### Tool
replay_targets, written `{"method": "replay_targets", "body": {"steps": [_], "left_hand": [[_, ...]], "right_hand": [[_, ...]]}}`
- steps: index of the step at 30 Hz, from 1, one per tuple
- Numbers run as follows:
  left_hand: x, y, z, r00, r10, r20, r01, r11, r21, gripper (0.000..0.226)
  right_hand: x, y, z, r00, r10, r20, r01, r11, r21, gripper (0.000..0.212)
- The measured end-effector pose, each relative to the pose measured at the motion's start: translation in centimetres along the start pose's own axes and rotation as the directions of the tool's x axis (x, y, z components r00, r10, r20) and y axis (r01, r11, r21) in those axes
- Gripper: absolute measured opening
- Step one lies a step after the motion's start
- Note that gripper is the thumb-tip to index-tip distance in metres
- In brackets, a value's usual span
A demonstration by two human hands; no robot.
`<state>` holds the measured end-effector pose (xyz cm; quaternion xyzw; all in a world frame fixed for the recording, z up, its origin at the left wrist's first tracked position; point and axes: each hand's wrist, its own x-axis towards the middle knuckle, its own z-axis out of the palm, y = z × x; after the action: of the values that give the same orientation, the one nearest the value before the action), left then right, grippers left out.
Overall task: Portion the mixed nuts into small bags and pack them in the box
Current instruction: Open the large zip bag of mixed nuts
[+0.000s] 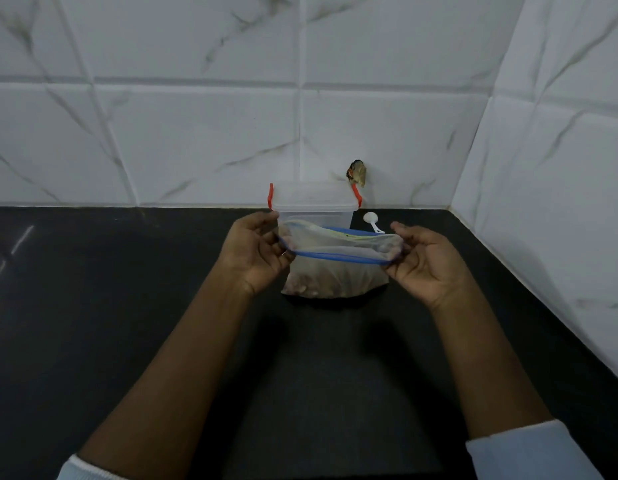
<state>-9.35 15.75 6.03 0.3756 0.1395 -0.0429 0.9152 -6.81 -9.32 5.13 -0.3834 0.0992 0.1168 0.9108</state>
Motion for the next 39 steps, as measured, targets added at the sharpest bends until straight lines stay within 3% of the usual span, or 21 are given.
{"method": "replay_targets", "body": {"steps": [2,4,9,11,14,16,20,26,29,32,33,35,37,39], "left_hand": [[0.1,0.5,0.3,0.998,0.054,0.018,-0.057,0.965,0.255,0.004],[0.0,0.8,0.7,0.996,0.074,0.041,-0.084,0.905,0.417,0.004],[-0.7,1.8,1.2,0.995,0.052,0.080,-0.087,0.848,0.523,0.009],[-0.7,1.8,1.2,0.990,0.105,0.092,-0.140,0.769,0.624,0.021],[-0.8,1.8,1.4,0.975,0.211,0.076,-0.194,0.622,0.758,0.024],[-0.8,2.0,1.3,0.956,0.287,0.068,-0.214,0.516,0.829,0.022],[-0.7,2.7,1.2,0.943,0.324,0.080,-0.222,0.432,0.874,0.022],[-0.3,3.1,1.7,0.941,0.324,0.099,-0.235,0.412,0.881,0.023],[-0.2,2.9,1.6,0.919,0.332,0.212,-0.316,0.300,0.900,0.028],[0.1,2.7,1.2,0.903,0.297,0.310,-0.375,0.196,0.906,0.020],[0.3,2.6,1.2,0.897,0.298,0.328,-0.385,0.158,0.909,0.018],[0.6,2.4,1.5,0.868,0.325,0.375,-0.408,0.035,0.912,0.016],[0.7,2.2,2.1,0.825,0.354,0.440,-0.434,-0.099,0.895,0.013],[0.9,2.2,2.6,0.794,0.366,0.485,-0.458,-0.164,0.874,0.013]], "right_hand": [[-0.5,-0.6,-0.1,0.994,-0.089,0.058,0.102,0.950,-0.294,0.014],[-0.9,-1.1,0.2,0.987,-0.122,0.102,0.156,0.875,-0.458,0.019],[-0.8,-2.5,1.0,0.994,0.011,0.113,0.023,0.956,-0.292,0.019],[-0.7,-2.4,0.9,0.987,-0.030,0.158,0.087,0.927,-0.365,0.018],[-0.7,-2.0,1.2,0.963,-0.175,0.204,0.265,0.748,-0.608,0.030],[-1.0,-2.1,1.4,0.940,-0.292,0.175,0.322,0.597,-0.735,0.025],[-1.0,-3.1,1.1,0.889,-0.430,0.157,0.336,0.381,-0.861,0.016],[-0.9,-3.5,1.5,0.842,-0.513,0.169,0.337,0.253,-0.907,0.015],[-1.0,-3.5,1.4,0.838,-0.501,0.218,0.347,0.181,-0.920,0.014],[-1.1,-3.5,1.2,0.848,-0.463,0.258,0.354,0.132,-0.926,0.006],[-1.3,-3.4,1.4,0.829,-0.477,0.293,0.354,0.043,-0.934,0.003],[-1.6,-2.6,1.8,0.723,-0.533,0.440,0.376,-0.230,-0.897,0.012],[-2.3,-1.0,2.9,0.630,-0.477,0.612,0.419,-0.455,-0.786,0.018],[-2.9,0.9,4.1,0.660,-0.307,0.686,0.435,-0.589,-0.681,0.029]]}}
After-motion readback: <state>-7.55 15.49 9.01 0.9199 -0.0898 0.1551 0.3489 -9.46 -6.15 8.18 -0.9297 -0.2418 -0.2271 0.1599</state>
